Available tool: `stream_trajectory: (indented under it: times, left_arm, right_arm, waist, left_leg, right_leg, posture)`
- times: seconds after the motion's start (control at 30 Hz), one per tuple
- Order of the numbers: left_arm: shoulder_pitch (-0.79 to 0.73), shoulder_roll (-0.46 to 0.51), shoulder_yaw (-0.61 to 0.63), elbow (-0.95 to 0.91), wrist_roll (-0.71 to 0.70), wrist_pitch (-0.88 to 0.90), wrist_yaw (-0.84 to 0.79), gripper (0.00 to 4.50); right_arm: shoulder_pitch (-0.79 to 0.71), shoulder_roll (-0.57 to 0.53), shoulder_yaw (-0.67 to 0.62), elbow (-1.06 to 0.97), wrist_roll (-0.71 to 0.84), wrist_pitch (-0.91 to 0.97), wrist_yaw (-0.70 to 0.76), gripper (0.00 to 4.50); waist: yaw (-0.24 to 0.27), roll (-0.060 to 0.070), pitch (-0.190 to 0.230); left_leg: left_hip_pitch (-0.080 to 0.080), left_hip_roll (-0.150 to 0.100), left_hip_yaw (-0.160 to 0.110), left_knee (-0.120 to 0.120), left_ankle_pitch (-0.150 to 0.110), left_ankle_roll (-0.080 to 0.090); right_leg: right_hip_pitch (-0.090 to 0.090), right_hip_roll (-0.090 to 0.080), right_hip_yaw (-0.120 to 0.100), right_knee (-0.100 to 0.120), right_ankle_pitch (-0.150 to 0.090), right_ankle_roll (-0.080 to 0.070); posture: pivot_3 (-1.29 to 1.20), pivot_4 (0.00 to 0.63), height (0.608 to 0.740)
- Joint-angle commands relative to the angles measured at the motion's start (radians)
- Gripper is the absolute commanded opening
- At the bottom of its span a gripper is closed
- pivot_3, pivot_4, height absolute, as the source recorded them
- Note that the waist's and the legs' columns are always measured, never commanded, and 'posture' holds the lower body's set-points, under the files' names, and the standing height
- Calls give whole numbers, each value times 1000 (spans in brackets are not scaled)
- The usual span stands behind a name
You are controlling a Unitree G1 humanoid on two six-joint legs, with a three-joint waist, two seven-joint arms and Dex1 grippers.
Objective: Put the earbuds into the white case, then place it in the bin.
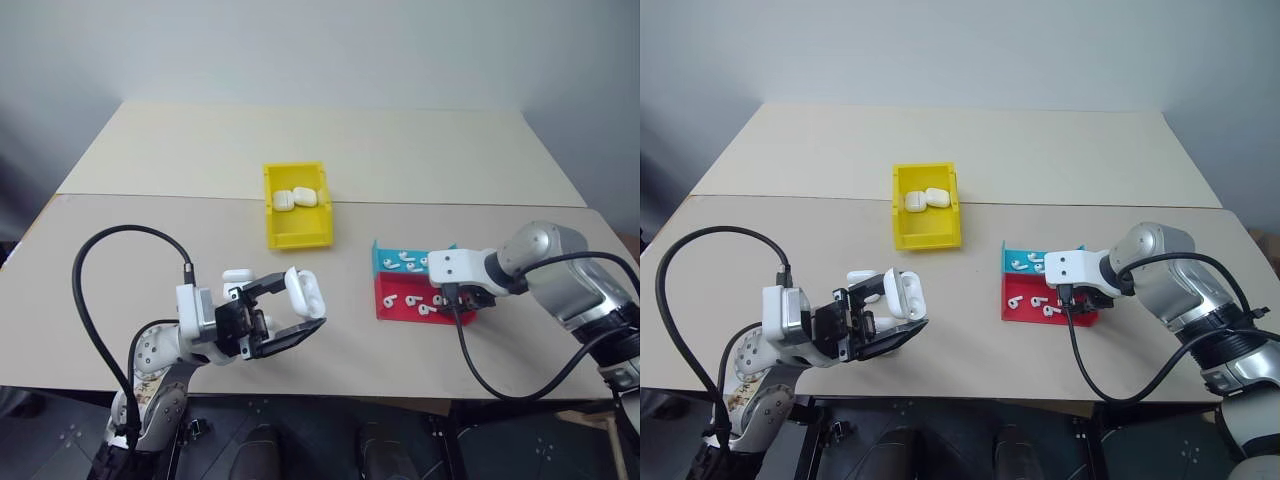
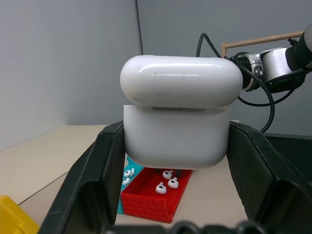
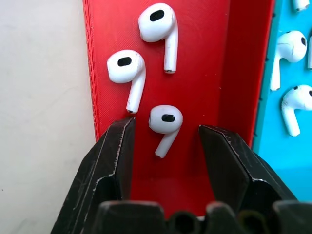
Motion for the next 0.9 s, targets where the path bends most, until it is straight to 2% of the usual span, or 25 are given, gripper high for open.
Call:
stream_trajectory:
  times: [0.03, 0.27, 0.37, 0.47, 0.9]
  left_arm:
    - [1, 7, 12, -52, 2, 17, 17, 2798]
    - [1, 3, 10, -56, 8, 23, 21, 2798]
    - [1, 2, 10, -53, 12, 21, 20, 2798]
    - [2, 4, 11, -55, 16, 26, 22, 2798]
    - [-3, 0, 17, -54, 21, 34, 36, 2798]
  right_arm:
    - [-19, 7, -33, 2, -9, -10, 11, 2533]
    - [-13, 9, -33, 14, -18, -21, 15, 2533]
    - [-14, 12, -32, 20, -21, -28, 12, 1934]
    - [-14, 13, -33, 22, -27, -36, 10, 963]
    - [-20, 11, -52, 31, -28, -62, 14, 963]
  waist:
    - [0, 0, 0]
    - [0, 0, 0]
    - [0, 0, 0]
    - [0, 0, 0]
    - [0, 0, 0]
  left_leg:
    - [0, 0, 0, 0, 0, 0]
    - [0, 0, 0, 0, 0, 0]
    - [0, 0, 0, 0, 0, 0]
    - [1, 0, 0, 0, 0, 0]
    - [1, 0, 0, 0, 0, 0]
  right_leg:
    - [0, 0, 0, 0, 0, 0]
    - [0, 0, 0, 0, 0, 0]
    - [0, 0, 0, 0, 0, 0]
    - [0, 0, 0, 0, 0, 0]
    - [1, 0, 0, 0, 0, 0]
  posture:
    - [0, 150, 740]
    - [0, 150, 740]
    - [0, 150, 740]
    - [0, 150, 740]
    - [0, 150, 740]
